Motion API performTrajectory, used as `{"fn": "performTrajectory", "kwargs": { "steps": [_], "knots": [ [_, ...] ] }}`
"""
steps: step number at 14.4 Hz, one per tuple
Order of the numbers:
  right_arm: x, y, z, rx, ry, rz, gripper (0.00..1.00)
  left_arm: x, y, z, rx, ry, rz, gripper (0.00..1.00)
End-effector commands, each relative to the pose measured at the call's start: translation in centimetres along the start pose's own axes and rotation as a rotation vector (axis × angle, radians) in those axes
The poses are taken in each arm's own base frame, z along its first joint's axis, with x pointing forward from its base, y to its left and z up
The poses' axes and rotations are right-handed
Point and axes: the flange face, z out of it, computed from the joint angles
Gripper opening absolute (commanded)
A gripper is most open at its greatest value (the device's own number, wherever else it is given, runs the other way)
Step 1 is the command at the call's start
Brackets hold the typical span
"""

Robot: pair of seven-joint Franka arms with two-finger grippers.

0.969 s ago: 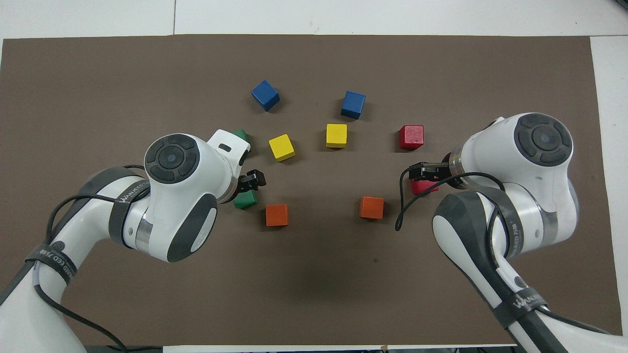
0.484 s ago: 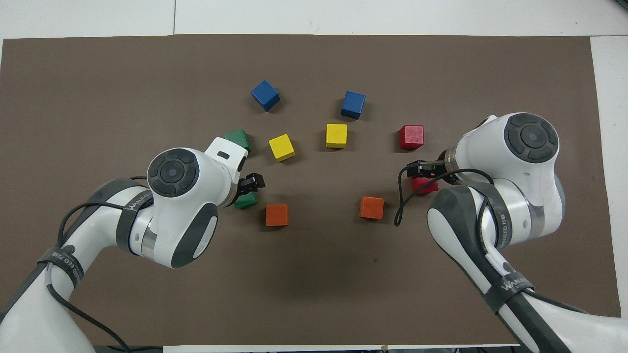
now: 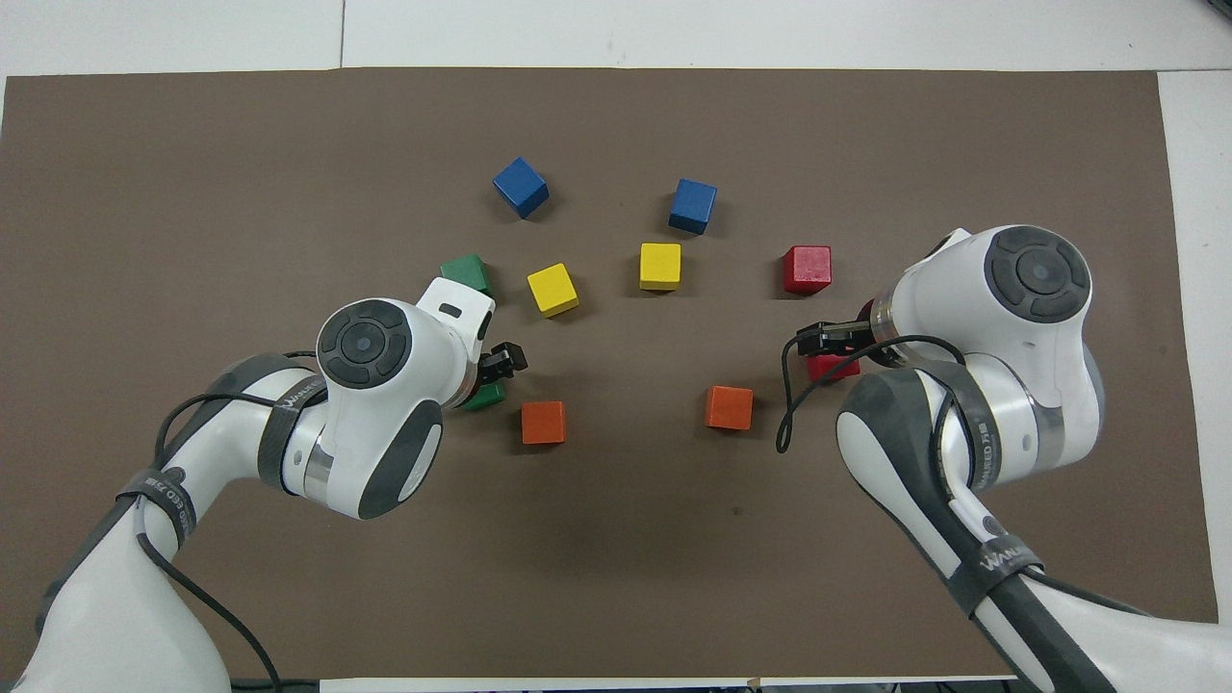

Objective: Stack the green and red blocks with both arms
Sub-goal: 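Reach the left gripper to a green cube while the right gripper reaches a red cube, then grasp and lift the green cube with the left gripper while the right gripper grasps red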

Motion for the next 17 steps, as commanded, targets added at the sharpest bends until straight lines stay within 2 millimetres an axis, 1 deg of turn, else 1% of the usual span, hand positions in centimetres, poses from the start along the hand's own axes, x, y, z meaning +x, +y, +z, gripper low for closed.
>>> {"fn": "performTrajectory", "kwargs": {
  "steps": [1, 2, 5, 6, 7, 8, 9, 10, 12, 13, 14, 15, 17],
  "knots": [
    [-1.5, 0.5, 0.8, -0.002, 0.01, -0.032, 1.0, -0.3, 0.2, 0.2, -0.01, 0.005, -0.014, 1.0],
    [-1.8, 0.4, 0.9, -0.001, 0.015, -0.034, 1.0, -0.4, 0.3, 0.8, -0.004, -0.002, -0.018, 1.0],
    [-2.0, 0.7, 2.0, -0.002, 0.016, -0.06, 1.0, -0.3, 0.4, 1.1, -0.008, 0.003, -0.037, 1.0],
    [-2.0, 0.8, 2.3, -0.002, 0.016, -0.061, 1.0, -0.3, 0.5, 1.0, -0.009, 0.002, -0.038, 0.97],
    [-2.1, 0.9, 2.7, -0.003, 0.015, -0.064, 1.0, -0.3, 0.5, 0.9, -0.003, -0.003, -0.035, 0.75],
    [-2.0, 0.9, 3.2, -0.003, 0.02, -0.068, 1.0, -0.2, 0.5, 0.8, 0.001, -0.006, -0.033, 0.36],
    [-1.8, 1.0, 3.6, -0.002, 0.026, -0.082, 1.0, 0.0, 0.5, 0.5, 0.008, -0.012, -0.032, 0.06],
    [-1.7, 1.0, 4.0, -0.001, 0.03, -0.088, 1.0, 0.1, 0.5, -0.1, 0.023, -0.026, -0.027, 0.0],
    [-1.6, 1.2, 4.8, -0.002, 0.023, -0.087, 1.0, 1.1, 0.2, -1.9, 0.038, -0.037, -0.017, 0.0],
    [-1.6, 1.4, 5.0, -0.003, 0.018, -0.083, 1.0, 2.6, -0.4, -3.2, 0.04, -0.041, -0.016, 0.0],
    [-1.6, 1.4, 5.3, -0.003, 0.015, -0.083, 1.0, 4.8, -2.0, -4.8, 0.044, -0.049, 0.002, 0.0],
    [-1.5, 1.4, 5.6, -0.004, 0.02, -0.086, 1.0, 6.5, -3.6, -5.9, 0.049, -0.065, 0.053, 0.0],
    [-1.4, 1.5, 6.2, -0.001, 0.032, -0.084, 1.0, 10.3, -8.1, -7.4, 0.041, -0.077, 0.119, 0.0]
  ]
}}
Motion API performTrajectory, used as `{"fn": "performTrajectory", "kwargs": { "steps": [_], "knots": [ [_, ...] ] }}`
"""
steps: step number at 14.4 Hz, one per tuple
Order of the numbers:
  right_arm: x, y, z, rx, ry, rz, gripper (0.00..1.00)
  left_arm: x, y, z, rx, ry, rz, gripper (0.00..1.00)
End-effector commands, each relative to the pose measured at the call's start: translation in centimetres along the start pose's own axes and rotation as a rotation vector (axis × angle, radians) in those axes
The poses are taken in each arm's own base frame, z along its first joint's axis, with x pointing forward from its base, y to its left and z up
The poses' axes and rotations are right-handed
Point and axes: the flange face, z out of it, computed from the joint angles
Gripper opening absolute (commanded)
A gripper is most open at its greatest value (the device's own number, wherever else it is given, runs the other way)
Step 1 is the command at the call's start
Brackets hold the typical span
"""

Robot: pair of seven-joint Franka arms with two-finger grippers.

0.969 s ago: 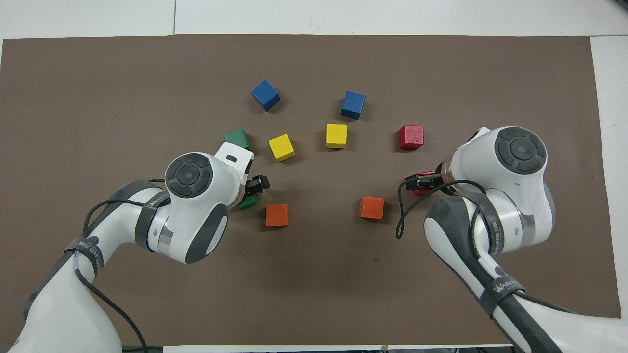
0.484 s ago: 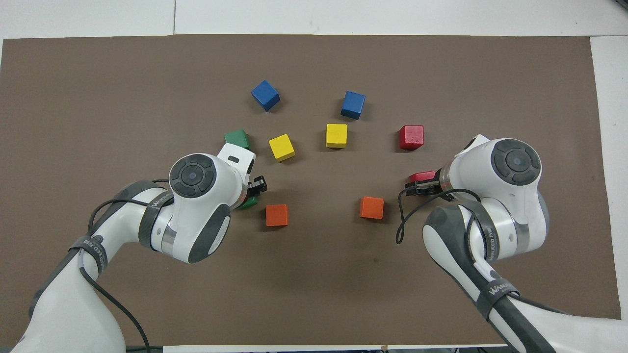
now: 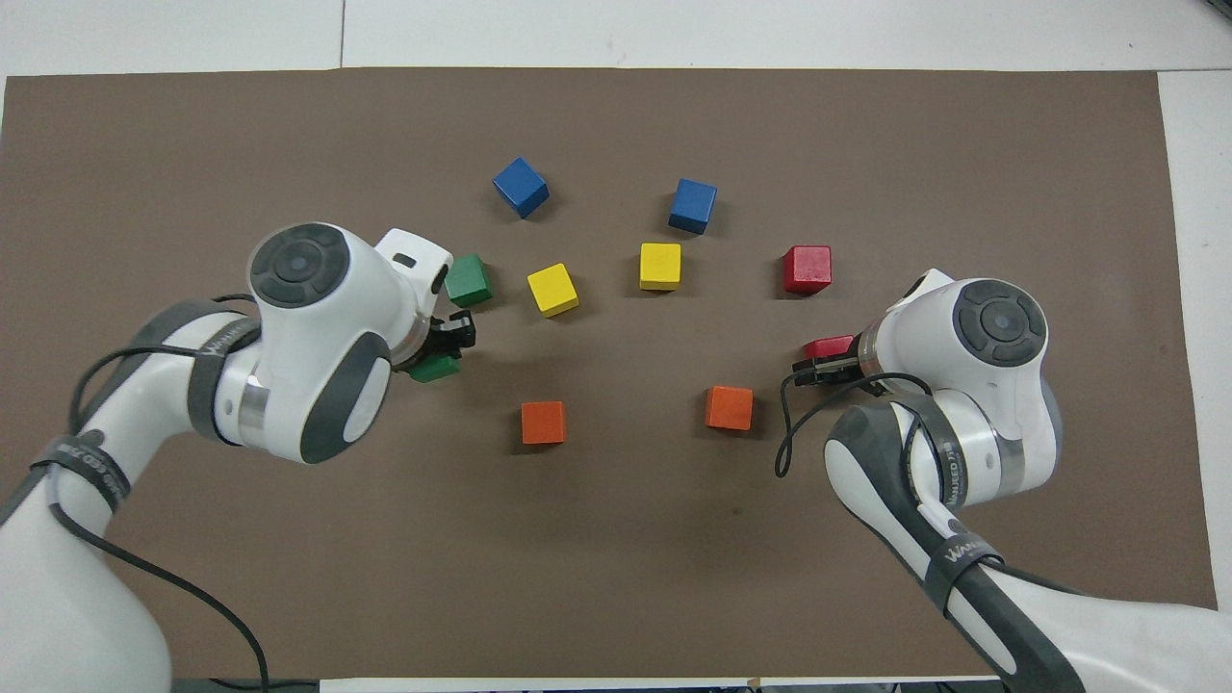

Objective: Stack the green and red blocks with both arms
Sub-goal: 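Grasp and lift the green cube with the left gripper while the right gripper grasps red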

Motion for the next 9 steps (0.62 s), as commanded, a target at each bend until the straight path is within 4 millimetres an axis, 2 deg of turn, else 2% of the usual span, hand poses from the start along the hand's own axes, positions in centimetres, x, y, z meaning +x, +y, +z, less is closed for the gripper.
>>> {"fn": "performTrajectory", "kwargs": {
  "steps": [1, 3, 4, 5, 7, 8, 9],
  "knots": [
    [0.0, 0.6, 1.1, 0.0, 0.02, -0.028, 1.0, 4.2, -6.6, -2.2, -0.007, -0.013, 0.078, 0.0],
    [0.0, 0.6, 1.2, 0.001, 0.021, -0.024, 1.0, 6.3, -10.7, -2.2, -0.02, 0.005, 0.124, 0.0],
    [0.0, 0.6, 1.2, 0.001, 0.021, -0.021, 0.95, 7.1, -12.7, -2.2, -0.025, 0.013, 0.141, 0.0],
    [0.0, 0.6, 1.2, 0.0, 0.02, -0.023, 0.71, 7.7, -14.1, -2.1, -0.028, 0.024, 0.156, 0.0],
    [0.0, 0.6, 1.2, -0.001, 0.006, -0.02, 0.05, 8.8, -16.7, -1.8, -0.036, 0.055, 0.153, 0.0],
    [0.2, 0.6, 1.0, -0.001, 0.005, -0.017, 0.0, 9.2, -17.1, -1.3, -0.038, 0.064, 0.149, 0.0],
    [0.8, 0.9, 0.5, -0.002, -0.003, -0.011, 0.0, 9.8, -17.4, -0.9, -0.041, 0.077, 0.143, 0.0]
  ]
}}
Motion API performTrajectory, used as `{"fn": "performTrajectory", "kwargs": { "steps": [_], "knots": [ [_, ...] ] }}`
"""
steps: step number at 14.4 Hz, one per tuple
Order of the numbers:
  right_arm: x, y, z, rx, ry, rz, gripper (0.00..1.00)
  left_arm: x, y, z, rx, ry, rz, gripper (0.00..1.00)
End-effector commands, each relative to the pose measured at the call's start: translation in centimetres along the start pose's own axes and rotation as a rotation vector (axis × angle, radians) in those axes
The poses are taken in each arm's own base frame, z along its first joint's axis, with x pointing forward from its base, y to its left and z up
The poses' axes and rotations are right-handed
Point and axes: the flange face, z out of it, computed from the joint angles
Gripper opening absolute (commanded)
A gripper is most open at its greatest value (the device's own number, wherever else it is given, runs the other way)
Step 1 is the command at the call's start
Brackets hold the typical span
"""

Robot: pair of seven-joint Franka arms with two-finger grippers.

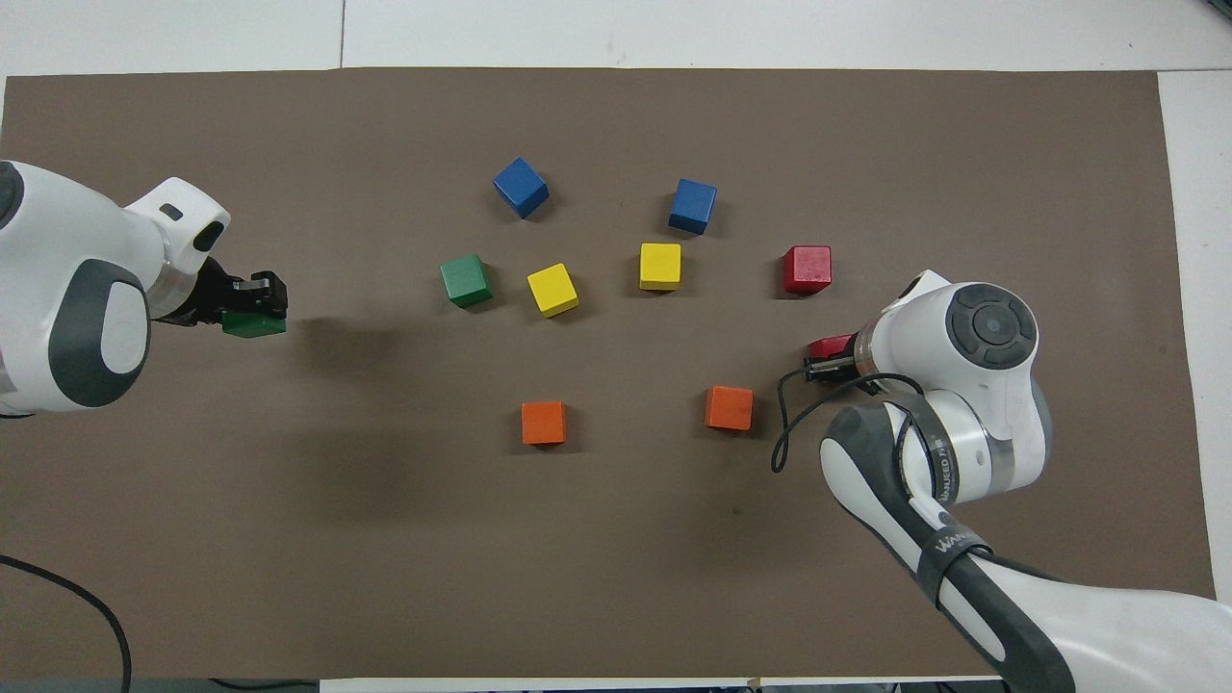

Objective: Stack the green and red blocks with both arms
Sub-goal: 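Carry the green cube outward with the left gripper while the right gripper carries red outward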

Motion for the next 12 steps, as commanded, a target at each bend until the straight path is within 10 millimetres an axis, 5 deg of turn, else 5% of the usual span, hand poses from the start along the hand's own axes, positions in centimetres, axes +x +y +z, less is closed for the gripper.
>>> {"fn": "performTrajectory", "kwargs": {
  "steps": [1, 6, 9, 12],
  "knots": [
    [1.5, 1.7, -1.9, -0.003, -0.018, 0.0, 0.0, 1.1, -0.5, 1.6, -0.006, 0.033, 0.015, 0.0],
    [4.3, 10.3, -7.1, 0.001, 0.02, -0.001, 0.0, 2.9, -2.2, 4.3, 0.012, 0.052, 0.056, 0.0],
    [3.9, 15.3, -7.3, 0.0, 0.018, -0.053, 0.0, 2.8, -2.5, 5.4, 0.011, 0.038, 0.076, 0.0],
    [3.2, 18.1, -6.9, 0.002, 0.01, -0.082, 0.0, 2.7, -2.4, 5.7, 0.006, 0.033, 0.073, 0.0]
  ]
}}
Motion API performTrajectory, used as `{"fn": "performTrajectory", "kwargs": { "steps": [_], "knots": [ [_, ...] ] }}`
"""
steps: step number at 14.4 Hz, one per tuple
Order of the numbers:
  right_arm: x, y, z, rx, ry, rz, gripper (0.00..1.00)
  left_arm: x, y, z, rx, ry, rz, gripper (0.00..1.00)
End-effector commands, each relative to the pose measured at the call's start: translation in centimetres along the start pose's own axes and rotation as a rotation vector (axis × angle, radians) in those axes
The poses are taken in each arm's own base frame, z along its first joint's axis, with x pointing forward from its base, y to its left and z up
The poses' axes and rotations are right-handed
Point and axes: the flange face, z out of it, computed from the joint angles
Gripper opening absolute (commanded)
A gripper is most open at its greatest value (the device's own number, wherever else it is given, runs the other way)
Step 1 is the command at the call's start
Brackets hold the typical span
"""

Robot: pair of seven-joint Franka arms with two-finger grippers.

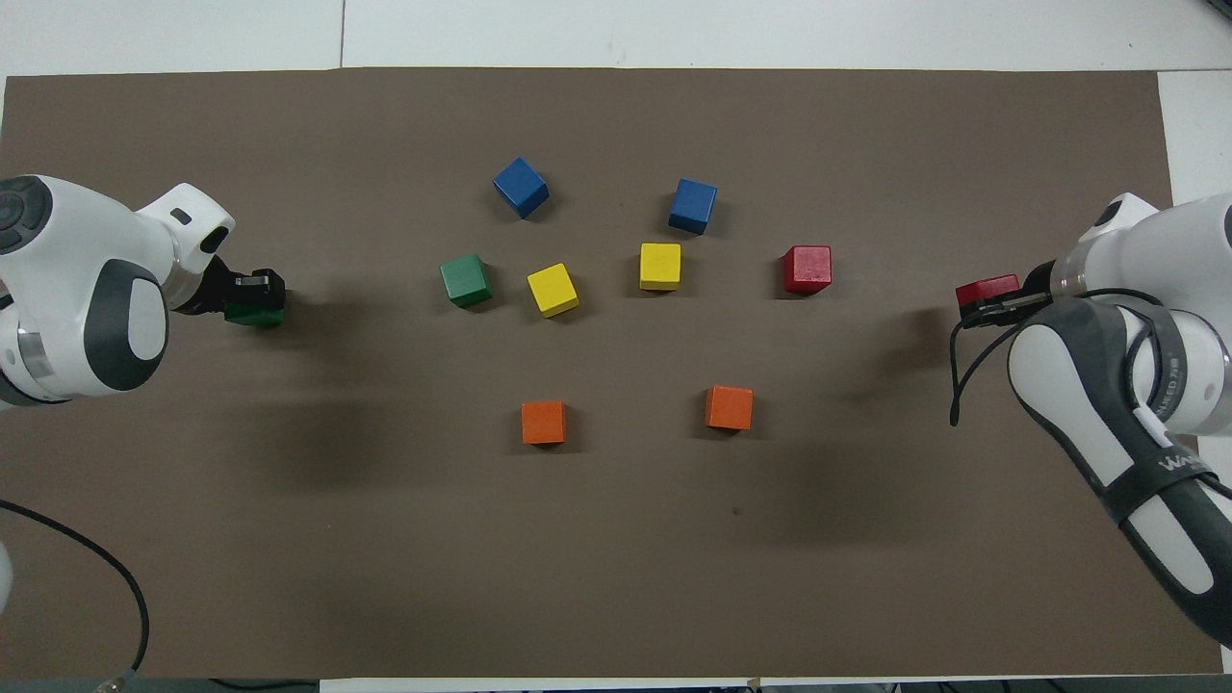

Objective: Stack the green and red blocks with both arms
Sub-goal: 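Carry the green cube outward with the left gripper while the right gripper carries red outward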

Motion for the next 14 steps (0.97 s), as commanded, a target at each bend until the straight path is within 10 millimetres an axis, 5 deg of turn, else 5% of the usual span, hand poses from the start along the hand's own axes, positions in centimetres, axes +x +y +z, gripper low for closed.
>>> {"fn": "performTrajectory", "kwargs": {
  "steps": [1, 7, 10, 11, 13, 14],
  "knots": [
    [-0.8, 2.0, 0.7, 0.006, -0.02, -0.029, 0.0, 0.4, 0.0, 0.0, 0.0, 0.009, 0.015, 0.0],
    [-0.7, 3.7, 3.6, 0.003, -0.014, -0.031, 0.0, -0.2, 0.0, 0.8, -0.001, 0.001, 0.006, 0.0],
    [-0.4, 3.6, 4.4, 0.002, -0.011, -0.021, 0.0, -0.2, 0.0, 0.8, -0.001, 0.001, 0.005, 0.24],
    [-0.3, 3.5, 4.3, -0.002, 0.0, -0.023, 0.0, -0.2, 0.0, 0.8, -0.001, 0.003, 0.004, 0.45],
    [-0.2, 3.6, 4.7, -0.002, 0.001, -0.02, 0.0, -0.4, 0.1, 1.1, -0.001, 0.006, 0.005, 0.53],
    [-0.3, 3.7, 4.9, -0.001, -0.002, -0.018, 0.0, -0.5, 0.1, 1.2, -0.001, 0.01, 0.005, 0.67]
  ]
}}
